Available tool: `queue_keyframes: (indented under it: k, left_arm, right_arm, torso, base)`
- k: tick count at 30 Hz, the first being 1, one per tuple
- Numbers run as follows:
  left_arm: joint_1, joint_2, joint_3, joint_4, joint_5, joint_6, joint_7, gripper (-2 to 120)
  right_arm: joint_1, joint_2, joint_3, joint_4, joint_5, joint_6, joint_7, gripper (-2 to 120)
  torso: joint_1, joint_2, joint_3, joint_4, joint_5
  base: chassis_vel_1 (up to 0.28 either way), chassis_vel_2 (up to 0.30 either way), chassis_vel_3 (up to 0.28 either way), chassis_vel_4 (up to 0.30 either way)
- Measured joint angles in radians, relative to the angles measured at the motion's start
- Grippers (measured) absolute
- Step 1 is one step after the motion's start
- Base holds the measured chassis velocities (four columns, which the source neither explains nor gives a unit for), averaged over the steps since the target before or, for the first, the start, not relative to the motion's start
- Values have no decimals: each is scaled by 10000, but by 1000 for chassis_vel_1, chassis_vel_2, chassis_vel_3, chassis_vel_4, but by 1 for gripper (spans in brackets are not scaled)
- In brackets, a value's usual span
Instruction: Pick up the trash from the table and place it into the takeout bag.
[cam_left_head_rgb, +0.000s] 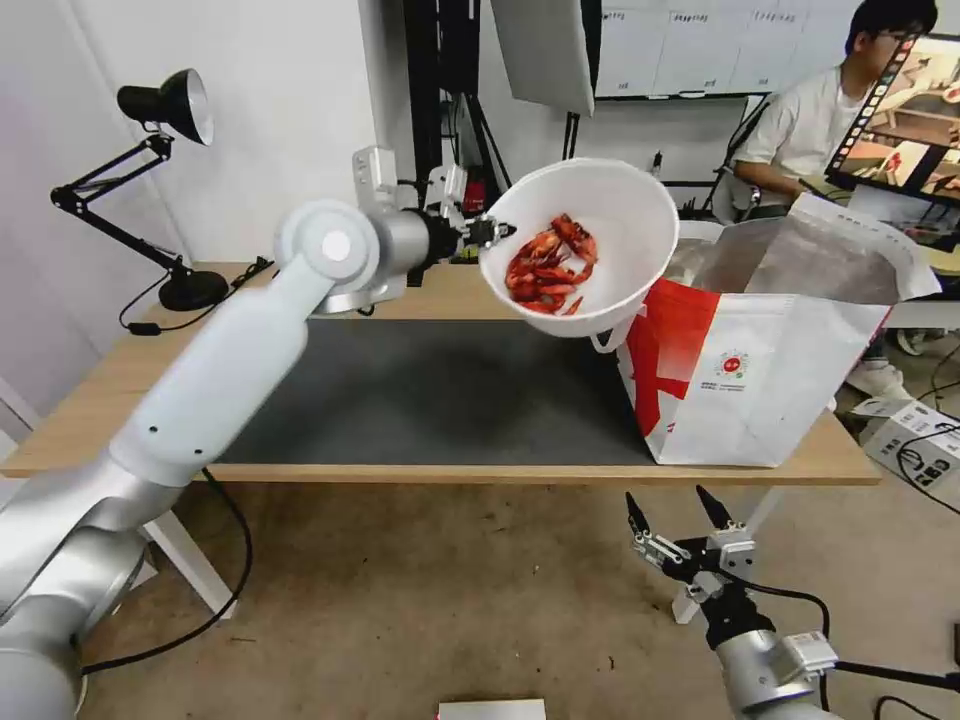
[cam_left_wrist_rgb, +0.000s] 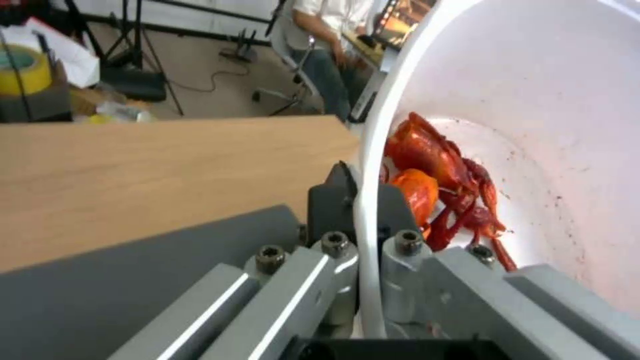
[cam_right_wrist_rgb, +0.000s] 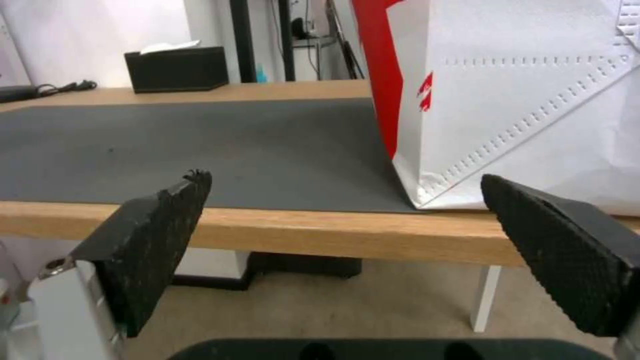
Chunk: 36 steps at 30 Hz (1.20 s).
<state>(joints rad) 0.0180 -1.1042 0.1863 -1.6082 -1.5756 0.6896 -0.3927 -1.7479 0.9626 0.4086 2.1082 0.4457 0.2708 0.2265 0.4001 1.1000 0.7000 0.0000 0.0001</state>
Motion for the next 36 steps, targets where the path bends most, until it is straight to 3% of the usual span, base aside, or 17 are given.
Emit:
queue_keyframes:
  k: [6,16,22,28,31,33,36]
  left_arm:
    - [-444,-440,183,366,29,-42,-71,0]
    - [-1221,-2381,560,2180,152,-262,-588,0]
    - [-1414,-3000,582,2795,163,-524,-898,0]
    - [-1899,-4388,475,4012,85,-947,-1989,0]
    - [-2025,-4903,676,4495,659,-1398,-2321,0]
    - [-2016,-4961,1247,4602,1759,-2001,-2199,0]
    - [-1904,-4958,1693,4610,2419,-2372,-2194,0]
  right_arm:
    - [1,0,0,0,0,0,0,100]
    - [0,0,0,0,0,0,0,100]
    - [0,0,0,0,0,0,0,100]
    - [0,0,0,-1,0,0,0,100]
    - [1,0,0,0,0,0,0,100]
    - [0,0,0,0,0,0,0,100]
    - [0,0,0,0,0,0,0,100]
  torso:
    - [0,0,0,0,0]
    - [0,-1,0,-1,1]
    - [0,-1,0,-1,1]
    - [-1,0,-1,-3,3]
    - [-1,0,0,-2,1]
    - [-1,0,-1,-1,2]
    - [-1,-1,0,0,0]
  base:
    - [0,0,0,0]
    - [0,0,0,0]
    - [0,0,0,0]
    - [0,0,0,0]
    - [0,0,0,0]
    - [0,0,0,0]
    - [0,0,0,0]
